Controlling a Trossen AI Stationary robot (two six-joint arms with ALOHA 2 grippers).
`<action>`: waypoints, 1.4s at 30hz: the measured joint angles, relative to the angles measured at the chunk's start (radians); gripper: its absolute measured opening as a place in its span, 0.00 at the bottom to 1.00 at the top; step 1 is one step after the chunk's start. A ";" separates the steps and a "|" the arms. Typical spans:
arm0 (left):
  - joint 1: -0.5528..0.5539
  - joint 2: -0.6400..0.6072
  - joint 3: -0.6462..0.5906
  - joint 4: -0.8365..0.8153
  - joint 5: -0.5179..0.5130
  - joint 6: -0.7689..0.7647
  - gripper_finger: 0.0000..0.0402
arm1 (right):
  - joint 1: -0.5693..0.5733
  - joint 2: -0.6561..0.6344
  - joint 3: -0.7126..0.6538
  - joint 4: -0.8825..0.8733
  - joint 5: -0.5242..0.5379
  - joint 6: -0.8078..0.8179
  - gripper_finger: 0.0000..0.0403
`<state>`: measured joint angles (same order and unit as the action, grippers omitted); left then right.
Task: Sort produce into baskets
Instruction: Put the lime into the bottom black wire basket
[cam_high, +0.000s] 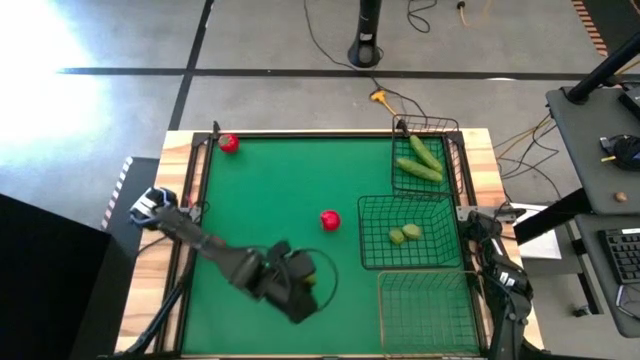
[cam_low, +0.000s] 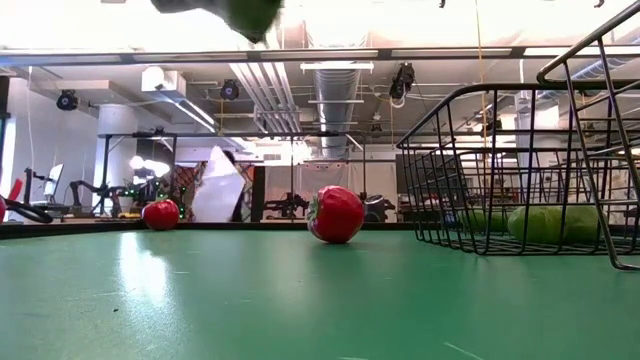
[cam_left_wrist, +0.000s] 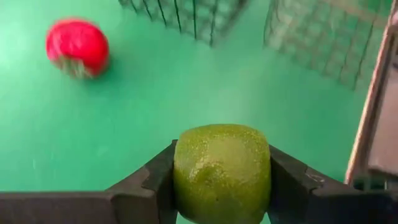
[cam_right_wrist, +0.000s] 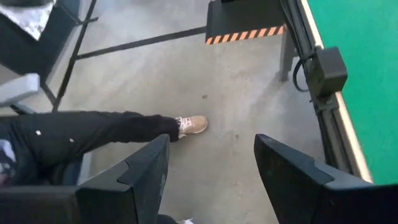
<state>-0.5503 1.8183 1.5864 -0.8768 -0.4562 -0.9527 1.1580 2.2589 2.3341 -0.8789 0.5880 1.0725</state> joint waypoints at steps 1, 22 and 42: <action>0.020 0.000 -0.002 0.016 -0.001 0.014 0.40 | 0.000 0.000 -0.003 0.000 0.001 0.015 0.56; 0.150 0.130 -0.250 0.147 0.076 -0.104 0.40 | -0.005 0.000 -0.048 0.000 -0.001 0.068 0.56; 0.131 0.167 -0.274 0.194 -0.023 -0.058 0.65 | -0.076 -0.002 -0.030 -0.006 -0.013 -0.067 0.56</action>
<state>-0.4191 1.9852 1.3128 -0.6828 -0.4793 -1.0104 1.0823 2.2574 2.3041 -0.8853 0.5746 1.0054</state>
